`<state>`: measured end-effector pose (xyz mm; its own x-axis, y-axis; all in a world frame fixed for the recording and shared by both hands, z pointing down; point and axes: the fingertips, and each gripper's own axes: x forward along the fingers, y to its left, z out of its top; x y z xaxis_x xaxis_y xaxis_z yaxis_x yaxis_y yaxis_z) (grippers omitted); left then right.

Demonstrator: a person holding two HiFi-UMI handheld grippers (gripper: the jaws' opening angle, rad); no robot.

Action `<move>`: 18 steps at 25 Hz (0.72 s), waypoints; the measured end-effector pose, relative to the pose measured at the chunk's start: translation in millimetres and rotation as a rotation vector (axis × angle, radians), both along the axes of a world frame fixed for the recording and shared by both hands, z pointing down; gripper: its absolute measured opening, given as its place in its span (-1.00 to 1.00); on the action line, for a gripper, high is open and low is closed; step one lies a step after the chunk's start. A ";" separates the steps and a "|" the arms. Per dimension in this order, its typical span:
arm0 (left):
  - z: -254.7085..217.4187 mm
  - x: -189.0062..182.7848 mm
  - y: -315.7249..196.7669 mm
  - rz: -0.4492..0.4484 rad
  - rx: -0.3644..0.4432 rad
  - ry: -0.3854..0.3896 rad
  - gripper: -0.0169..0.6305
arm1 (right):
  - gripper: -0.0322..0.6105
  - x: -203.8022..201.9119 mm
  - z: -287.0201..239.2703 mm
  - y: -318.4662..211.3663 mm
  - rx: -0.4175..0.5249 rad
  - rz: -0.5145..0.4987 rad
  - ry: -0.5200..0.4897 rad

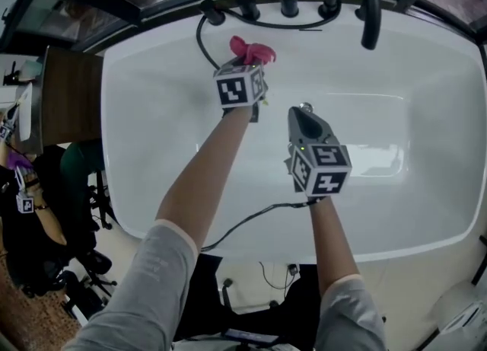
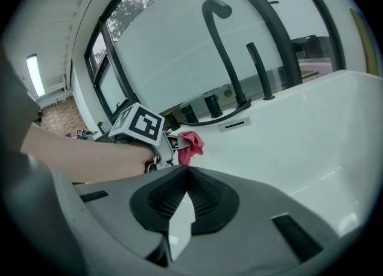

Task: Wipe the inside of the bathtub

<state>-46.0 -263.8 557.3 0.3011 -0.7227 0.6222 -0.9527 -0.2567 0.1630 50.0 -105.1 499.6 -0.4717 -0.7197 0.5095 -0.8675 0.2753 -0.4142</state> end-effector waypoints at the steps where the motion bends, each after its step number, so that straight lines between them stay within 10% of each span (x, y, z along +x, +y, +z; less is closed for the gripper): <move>1: 4.4 0.1 -7.3 -0.005 0.004 -0.007 -0.67 | -0.87 -0.3 5.8 -4.1 -0.001 -0.004 0.003; 18: 50.9 -4.7 -59.3 -0.035 -0.008 -0.032 -0.68 | -0.87 -3.2 58.2 -40.1 -0.018 -0.037 0.032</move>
<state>-50.8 -323.0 608.2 0.2561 -0.7274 0.6367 -0.9657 -0.2224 0.1343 46.8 -145.1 557.7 -0.4810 -0.6929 0.5371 -0.8698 0.3003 -0.3915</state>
